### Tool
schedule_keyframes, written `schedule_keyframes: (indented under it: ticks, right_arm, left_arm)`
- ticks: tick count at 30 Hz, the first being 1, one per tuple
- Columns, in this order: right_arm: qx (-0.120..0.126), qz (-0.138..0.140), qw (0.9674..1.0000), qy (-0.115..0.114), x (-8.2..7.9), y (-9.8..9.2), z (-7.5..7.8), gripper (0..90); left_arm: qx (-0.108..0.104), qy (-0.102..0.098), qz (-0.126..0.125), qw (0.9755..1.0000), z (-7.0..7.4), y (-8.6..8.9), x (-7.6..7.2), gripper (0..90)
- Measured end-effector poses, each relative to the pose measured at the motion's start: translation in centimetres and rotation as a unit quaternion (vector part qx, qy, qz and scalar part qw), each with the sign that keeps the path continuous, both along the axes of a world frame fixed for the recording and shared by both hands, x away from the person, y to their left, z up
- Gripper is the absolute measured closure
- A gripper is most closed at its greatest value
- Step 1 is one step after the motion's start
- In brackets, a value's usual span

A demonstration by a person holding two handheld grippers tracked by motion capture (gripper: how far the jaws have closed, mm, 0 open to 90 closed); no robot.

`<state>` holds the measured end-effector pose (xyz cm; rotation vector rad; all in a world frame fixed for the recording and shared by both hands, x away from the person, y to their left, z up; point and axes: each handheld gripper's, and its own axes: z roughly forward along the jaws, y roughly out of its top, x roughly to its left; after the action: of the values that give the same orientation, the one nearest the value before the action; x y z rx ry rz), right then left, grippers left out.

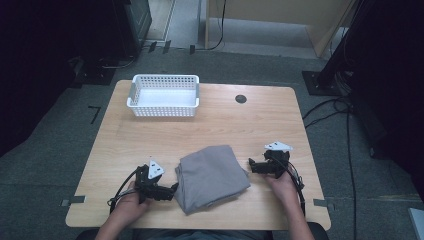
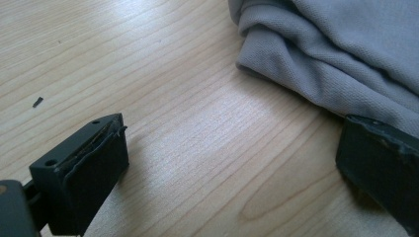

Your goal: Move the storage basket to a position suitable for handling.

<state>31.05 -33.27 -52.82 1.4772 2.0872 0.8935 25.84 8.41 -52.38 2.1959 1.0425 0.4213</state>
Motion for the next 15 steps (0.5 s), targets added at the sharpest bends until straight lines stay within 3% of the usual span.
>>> schedule_keyframes:
  ticks: [12, 15]
  right_arm:
    - [0.001, -0.002, 1.0, 0.0, -0.02, 0.1, -0.01, 0.0]
    - [0.0, 0.015, 0.9999, 0.0, 0.01, 0.13, 0.0, 0.0]
  left_arm:
    - [0.0, 0.0, 0.0, 1.0, 0.0, 0.0, 0.0, 0.0]
    - [-0.001, -0.001, 0.0, 1.0, -0.01, -0.01, 0.01, 0.0]
